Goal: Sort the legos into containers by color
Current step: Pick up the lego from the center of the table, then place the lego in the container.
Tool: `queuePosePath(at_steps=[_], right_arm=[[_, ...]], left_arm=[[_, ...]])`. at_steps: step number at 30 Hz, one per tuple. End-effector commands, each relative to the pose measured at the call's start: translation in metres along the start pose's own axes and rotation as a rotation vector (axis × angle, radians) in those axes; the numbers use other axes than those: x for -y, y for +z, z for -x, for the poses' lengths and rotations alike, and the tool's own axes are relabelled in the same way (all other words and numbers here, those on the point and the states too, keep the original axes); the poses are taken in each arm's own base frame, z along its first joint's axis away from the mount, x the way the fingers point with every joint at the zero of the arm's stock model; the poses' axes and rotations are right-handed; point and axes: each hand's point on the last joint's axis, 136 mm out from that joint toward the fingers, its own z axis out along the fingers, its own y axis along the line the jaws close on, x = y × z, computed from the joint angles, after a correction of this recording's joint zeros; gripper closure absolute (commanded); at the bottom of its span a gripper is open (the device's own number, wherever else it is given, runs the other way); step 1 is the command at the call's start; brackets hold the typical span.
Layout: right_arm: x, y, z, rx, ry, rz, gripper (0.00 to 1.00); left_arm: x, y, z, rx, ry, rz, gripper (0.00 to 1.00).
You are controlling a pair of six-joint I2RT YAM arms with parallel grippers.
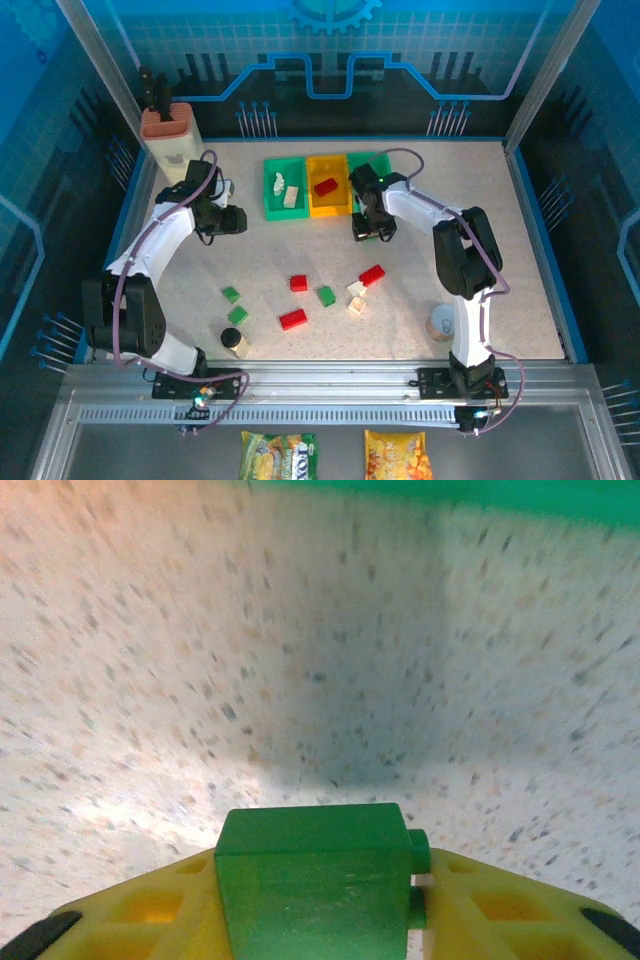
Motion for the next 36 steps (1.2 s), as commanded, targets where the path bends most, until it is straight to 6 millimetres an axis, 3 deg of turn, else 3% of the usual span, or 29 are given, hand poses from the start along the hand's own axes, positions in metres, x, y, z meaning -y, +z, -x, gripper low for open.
queuePosePath(at_steps=[1, 11, 18, 23, 25, 36], right_arm=[[0.011, -0.021, 0.020, 0.041, 0.006, -0.012, 0.54], [0.031, -0.043, 0.077, 0.144, 0.060, -0.011, 0.54], [0.040, -0.044, 0.116, 0.202, 0.092, 0.002, 0.55], [0.043, -0.039, 0.140, 0.246, 0.096, -0.010, 0.55], [0.044, -0.025, 0.147, 0.243, 0.097, -0.022, 0.55], [0.049, 0.008, 0.177, 0.299, 0.128, -0.024, 0.55]], left_arm=[[0.002, -0.007, -0.001, 0.012, 0.013, -0.027, 0.54], [0.002, -0.007, 0.000, 0.015, 0.011, -0.033, 0.54], [0.003, -0.006, 0.000, 0.015, 0.009, -0.037, 0.54], [0.002, -0.005, -0.002, 0.009, 0.008, -0.035, 0.54], [0.002, -0.005, -0.001, 0.010, 0.008, -0.035, 0.54], [0.004, -0.004, -0.002, 0.008, 0.008, -0.045, 0.54]])
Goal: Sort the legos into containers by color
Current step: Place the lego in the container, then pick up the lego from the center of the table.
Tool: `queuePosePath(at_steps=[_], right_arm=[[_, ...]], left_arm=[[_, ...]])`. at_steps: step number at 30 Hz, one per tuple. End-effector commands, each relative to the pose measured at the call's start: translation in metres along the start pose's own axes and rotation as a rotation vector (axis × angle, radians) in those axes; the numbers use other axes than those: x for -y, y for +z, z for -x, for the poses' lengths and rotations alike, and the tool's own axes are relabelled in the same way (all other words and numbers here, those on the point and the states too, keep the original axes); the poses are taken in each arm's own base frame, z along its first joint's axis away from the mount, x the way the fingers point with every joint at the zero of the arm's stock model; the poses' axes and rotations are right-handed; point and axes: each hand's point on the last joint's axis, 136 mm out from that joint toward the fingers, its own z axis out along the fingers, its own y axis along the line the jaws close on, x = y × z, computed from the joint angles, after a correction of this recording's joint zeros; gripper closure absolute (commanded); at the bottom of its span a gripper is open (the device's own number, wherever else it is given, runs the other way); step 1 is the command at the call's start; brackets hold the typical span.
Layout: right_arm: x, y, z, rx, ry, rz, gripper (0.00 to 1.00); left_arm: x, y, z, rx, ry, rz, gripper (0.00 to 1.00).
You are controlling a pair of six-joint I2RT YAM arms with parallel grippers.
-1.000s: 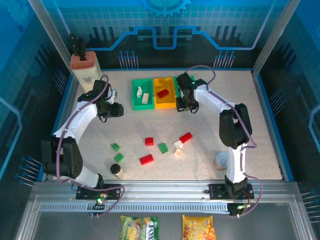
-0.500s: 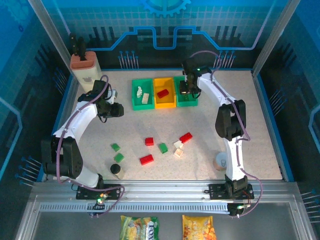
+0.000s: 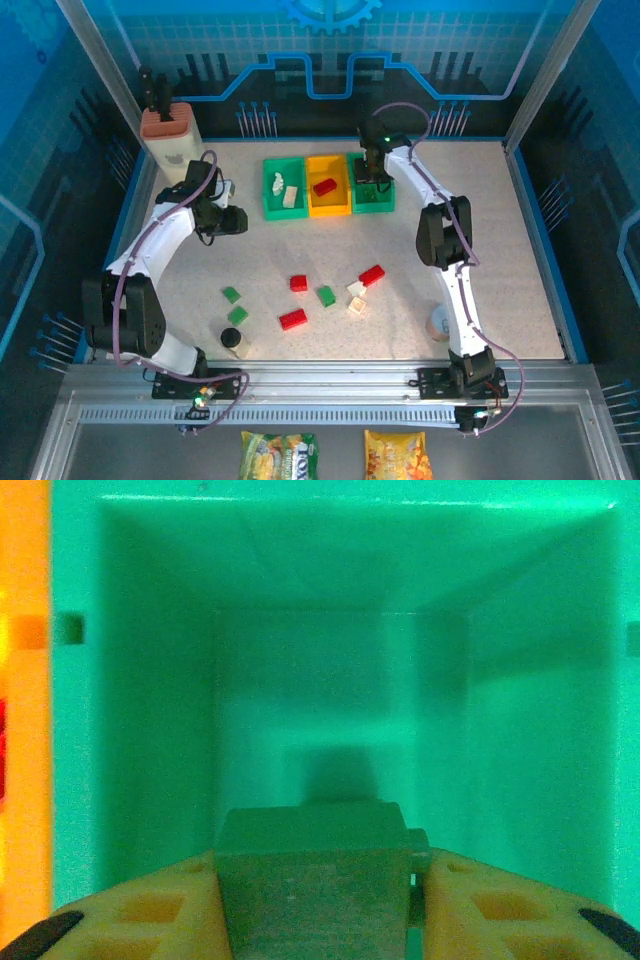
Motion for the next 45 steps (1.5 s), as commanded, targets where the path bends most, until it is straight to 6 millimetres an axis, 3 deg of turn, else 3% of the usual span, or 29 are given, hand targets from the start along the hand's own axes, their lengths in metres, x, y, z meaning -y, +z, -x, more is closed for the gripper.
queuePosePath(at_steps=[1, 6, 11, 16, 27, 34, 45], right_arm=[[0.007, 0.011, 0.013, 0.035, 0.025, 0.002, 0.55], [0.006, 0.021, 0.012, 0.028, 0.041, 0.005, 0.53], [0.005, 0.016, 0.015, 0.037, 0.053, 0.010, 0.46], [0.005, -0.002, 0.021, 0.056, 0.048, 0.010, 0.42], [-0.001, -0.066, 0.021, 0.097, 0.020, 0.035, 0.41], [-0.005, -0.094, -0.003, 0.077, 0.024, 0.080, 0.41], [0.000, -0.126, -0.051, 0.043, 0.044, 0.109, 0.43]], left_arm=[[0.002, -0.005, 0.000, 0.015, 0.007, -0.028, 0.55], [0.003, -0.006, 0.000, 0.016, 0.007, -0.035, 0.55], [0.004, -0.007, 0.001, 0.018, 0.007, -0.039, 0.55], [0.005, -0.008, 0.000, 0.020, 0.007, -0.044, 0.54], [0.011, -0.010, -0.001, 0.016, 0.005, -0.076, 0.54], [0.023, -0.014, -0.004, 0.002, 0.011, -0.092, 0.55], [0.067, -0.018, -0.024, -0.059, 0.091, -0.066, 0.54]])
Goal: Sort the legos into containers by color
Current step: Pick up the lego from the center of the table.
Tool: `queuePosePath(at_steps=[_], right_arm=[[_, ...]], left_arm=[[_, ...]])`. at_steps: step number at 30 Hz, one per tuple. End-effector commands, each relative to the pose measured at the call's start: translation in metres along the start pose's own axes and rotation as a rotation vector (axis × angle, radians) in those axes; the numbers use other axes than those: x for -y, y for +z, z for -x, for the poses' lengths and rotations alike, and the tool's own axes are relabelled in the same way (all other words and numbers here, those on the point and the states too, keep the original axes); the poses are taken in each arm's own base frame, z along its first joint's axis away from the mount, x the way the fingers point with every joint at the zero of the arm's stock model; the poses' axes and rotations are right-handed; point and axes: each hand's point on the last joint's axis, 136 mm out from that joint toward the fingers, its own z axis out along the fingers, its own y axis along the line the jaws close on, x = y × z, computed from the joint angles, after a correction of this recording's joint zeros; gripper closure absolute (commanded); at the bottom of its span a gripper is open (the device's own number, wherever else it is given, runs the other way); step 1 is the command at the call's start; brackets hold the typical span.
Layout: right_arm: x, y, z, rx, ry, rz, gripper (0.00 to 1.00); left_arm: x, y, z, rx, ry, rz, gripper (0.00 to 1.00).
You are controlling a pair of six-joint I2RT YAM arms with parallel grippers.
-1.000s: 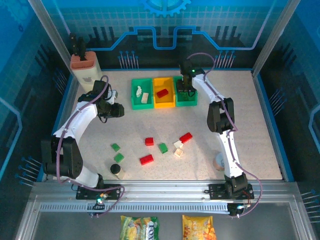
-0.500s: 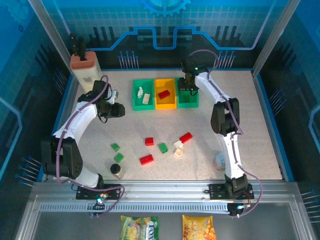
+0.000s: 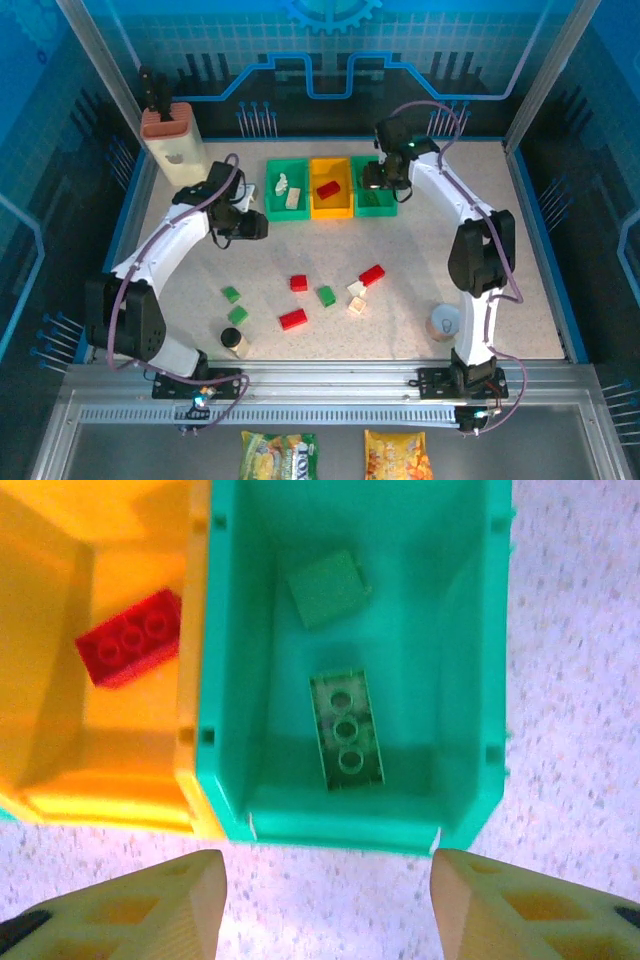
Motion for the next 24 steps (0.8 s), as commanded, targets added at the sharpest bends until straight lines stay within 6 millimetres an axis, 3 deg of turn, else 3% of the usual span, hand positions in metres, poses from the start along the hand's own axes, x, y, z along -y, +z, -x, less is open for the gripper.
queuePosePath(at_steps=[1, 13, 24], right_arm=[[-0.010, -0.024, -0.009, 0.023, 0.010, 0.044, 0.43], [-0.002, -0.032, -0.063, -0.023, 0.011, 0.042, 0.43], [0.001, -0.027, -0.083, -0.059, 0.003, 0.035, 0.43]], left_arm=[[0.012, -0.010, -0.005, -0.007, -0.019, 0.017, 0.54], [0.053, 0.016, -0.063, -0.046, -0.114, 0.050, 0.45], [0.074, 0.046, -0.099, -0.069, -0.140, 0.099, 0.36]])
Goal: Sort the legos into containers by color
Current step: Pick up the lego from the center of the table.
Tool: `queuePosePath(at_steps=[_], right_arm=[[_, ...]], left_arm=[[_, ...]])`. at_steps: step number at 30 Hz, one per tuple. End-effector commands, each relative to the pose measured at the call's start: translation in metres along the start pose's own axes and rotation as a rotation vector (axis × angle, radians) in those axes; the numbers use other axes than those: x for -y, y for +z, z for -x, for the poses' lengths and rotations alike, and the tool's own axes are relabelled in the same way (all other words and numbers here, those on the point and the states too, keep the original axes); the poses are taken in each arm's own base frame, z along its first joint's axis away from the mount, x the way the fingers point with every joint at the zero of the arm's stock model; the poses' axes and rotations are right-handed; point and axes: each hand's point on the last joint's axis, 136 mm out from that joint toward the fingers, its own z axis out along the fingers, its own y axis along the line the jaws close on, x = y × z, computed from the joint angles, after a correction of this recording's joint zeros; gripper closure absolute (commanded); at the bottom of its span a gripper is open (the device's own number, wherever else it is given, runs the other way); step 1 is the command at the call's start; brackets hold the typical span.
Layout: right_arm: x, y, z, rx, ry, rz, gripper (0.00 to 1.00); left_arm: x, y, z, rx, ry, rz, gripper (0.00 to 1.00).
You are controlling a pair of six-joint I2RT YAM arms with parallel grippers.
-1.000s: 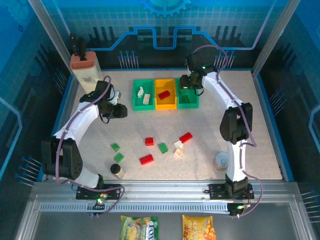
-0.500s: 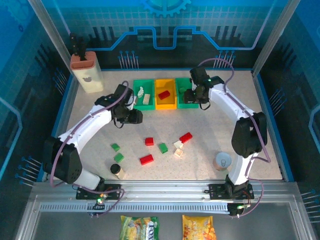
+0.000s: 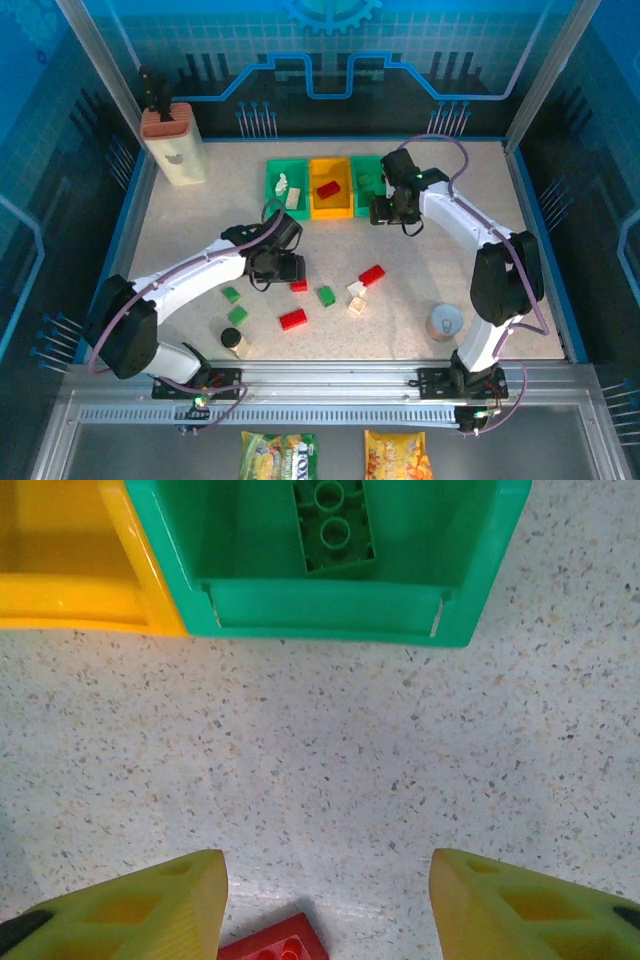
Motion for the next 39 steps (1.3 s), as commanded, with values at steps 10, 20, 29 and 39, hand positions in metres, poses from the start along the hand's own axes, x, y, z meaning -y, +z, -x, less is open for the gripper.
queuePosePath(at_steps=[10, 20, 29, 39], right_arm=[[-0.007, -0.017, 0.003, 0.047, -0.005, 0.017, 0.43], [-0.006, -0.017, 0.002, 0.039, -0.011, 0.013, 0.43], [-0.006, -0.020, 0.000, 0.041, -0.010, 0.010, 0.44], [-0.004, -0.026, -0.002, 0.046, -0.016, 0.002, 0.45]], left_arm=[[0.009, 0.041, -0.018, -0.077, -0.075, 0.043, 0.34], [0.008, 0.068, -0.023, -0.127, -0.074, 0.081, 0.37], [0.003, 0.074, -0.021, -0.122, -0.048, 0.116, 0.44], [0.001, 0.073, -0.015, -0.111, -0.011, 0.146, 0.49]])
